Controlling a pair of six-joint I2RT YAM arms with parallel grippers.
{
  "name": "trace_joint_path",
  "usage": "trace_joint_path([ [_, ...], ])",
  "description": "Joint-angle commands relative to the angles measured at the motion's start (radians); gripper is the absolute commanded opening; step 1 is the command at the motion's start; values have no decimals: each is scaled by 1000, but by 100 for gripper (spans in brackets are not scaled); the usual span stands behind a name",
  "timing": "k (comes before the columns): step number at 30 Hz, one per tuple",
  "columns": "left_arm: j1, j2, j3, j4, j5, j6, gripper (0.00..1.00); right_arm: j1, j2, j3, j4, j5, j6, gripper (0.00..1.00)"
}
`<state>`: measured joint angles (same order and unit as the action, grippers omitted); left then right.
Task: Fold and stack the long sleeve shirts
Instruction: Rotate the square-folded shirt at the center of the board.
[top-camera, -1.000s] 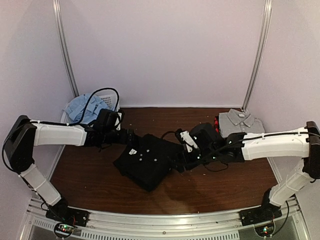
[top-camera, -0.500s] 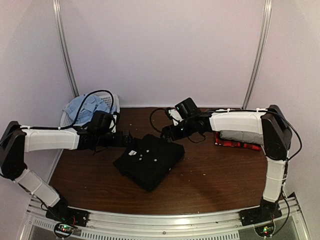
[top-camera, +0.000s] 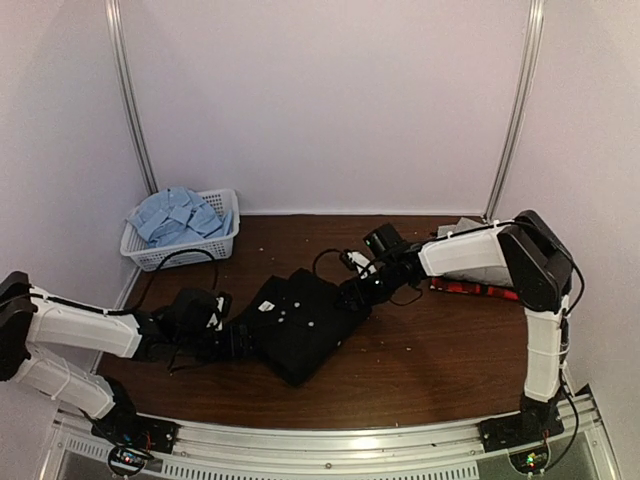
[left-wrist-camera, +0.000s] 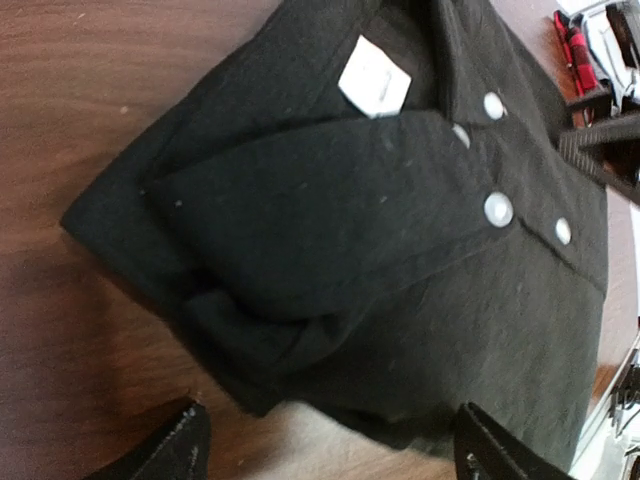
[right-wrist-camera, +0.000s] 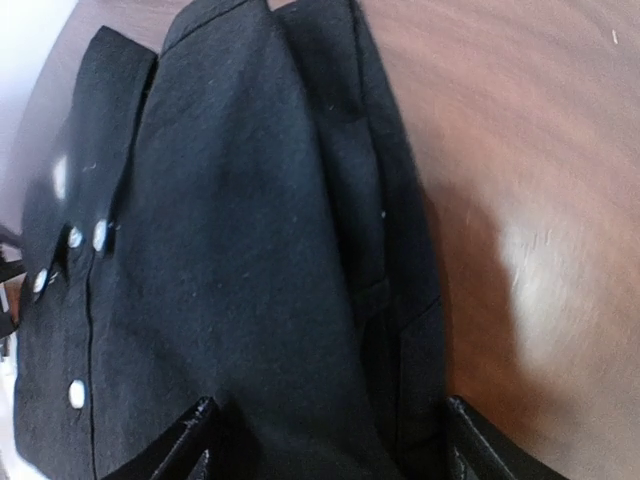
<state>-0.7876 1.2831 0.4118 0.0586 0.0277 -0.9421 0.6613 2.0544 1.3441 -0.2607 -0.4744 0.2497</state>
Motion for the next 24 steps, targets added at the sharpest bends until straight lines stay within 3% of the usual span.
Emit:
trace_joint_path([
  [1,-4,60,22,145,35,-43,82,8,-107,-192,109,-96,85,73],
  [8,63,183,129,121,44,77,72,115,-294,-455,258,-80,209,73],
  [13,184,228,218,61,2,199,72,114,-487,-546,183,143,261,81],
  [17,247,274,338,-11,-89,307,81,18,-604,-471,17,454,248,86],
  [19,256,287,394,-42,-125,347,87,-59,-617,-420,6,531,230,86],
  [24,255,263,431,-53,-113,392,92,-261,-461,-196,-73,640,182,86],
])
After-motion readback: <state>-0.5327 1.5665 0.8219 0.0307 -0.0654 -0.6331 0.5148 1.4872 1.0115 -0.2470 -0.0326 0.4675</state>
